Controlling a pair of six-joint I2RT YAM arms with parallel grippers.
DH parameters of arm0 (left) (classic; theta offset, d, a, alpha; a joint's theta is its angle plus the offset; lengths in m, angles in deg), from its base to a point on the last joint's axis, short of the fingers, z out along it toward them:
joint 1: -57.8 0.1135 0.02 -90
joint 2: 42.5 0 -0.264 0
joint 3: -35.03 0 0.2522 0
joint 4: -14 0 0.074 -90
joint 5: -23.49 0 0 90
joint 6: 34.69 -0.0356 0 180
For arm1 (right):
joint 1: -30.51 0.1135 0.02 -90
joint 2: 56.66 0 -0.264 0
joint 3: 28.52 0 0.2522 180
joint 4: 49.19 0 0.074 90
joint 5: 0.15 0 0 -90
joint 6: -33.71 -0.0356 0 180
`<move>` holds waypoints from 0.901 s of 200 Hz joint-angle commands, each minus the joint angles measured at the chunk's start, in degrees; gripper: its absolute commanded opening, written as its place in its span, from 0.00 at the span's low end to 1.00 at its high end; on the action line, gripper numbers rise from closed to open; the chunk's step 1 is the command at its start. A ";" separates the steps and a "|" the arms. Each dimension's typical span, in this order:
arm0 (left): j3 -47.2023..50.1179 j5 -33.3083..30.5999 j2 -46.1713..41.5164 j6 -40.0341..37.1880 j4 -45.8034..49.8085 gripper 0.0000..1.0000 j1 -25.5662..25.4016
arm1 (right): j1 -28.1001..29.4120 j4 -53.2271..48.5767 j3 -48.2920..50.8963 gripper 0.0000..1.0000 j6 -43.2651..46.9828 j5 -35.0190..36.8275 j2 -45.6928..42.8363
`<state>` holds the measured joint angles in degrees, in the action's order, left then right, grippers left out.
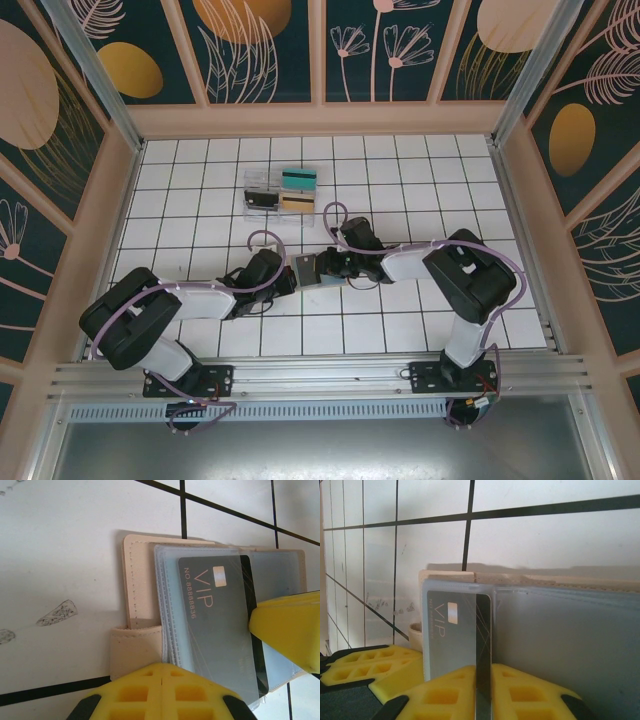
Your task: Take the credit cards out of the card holder
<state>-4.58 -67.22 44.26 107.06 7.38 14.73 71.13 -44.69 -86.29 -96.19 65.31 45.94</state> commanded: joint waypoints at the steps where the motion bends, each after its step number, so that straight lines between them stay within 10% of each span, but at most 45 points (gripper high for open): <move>1: -0.02 -0.52 1.26 0.21 2.34 0.00 0.29 | 0.67 0.10 -0.34 0.10 -0.32 -0.56 0.89; 180: 0.09 -0.69 1.23 0.20 2.73 0.00 0.31 | -6.92 4.84 8.33 0.03 -0.95 -4.11 -1.77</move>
<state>-4.58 -67.20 44.26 107.06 7.38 14.73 64.79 -37.69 -79.27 -97.54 60.13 44.09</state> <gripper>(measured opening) 0.055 0.051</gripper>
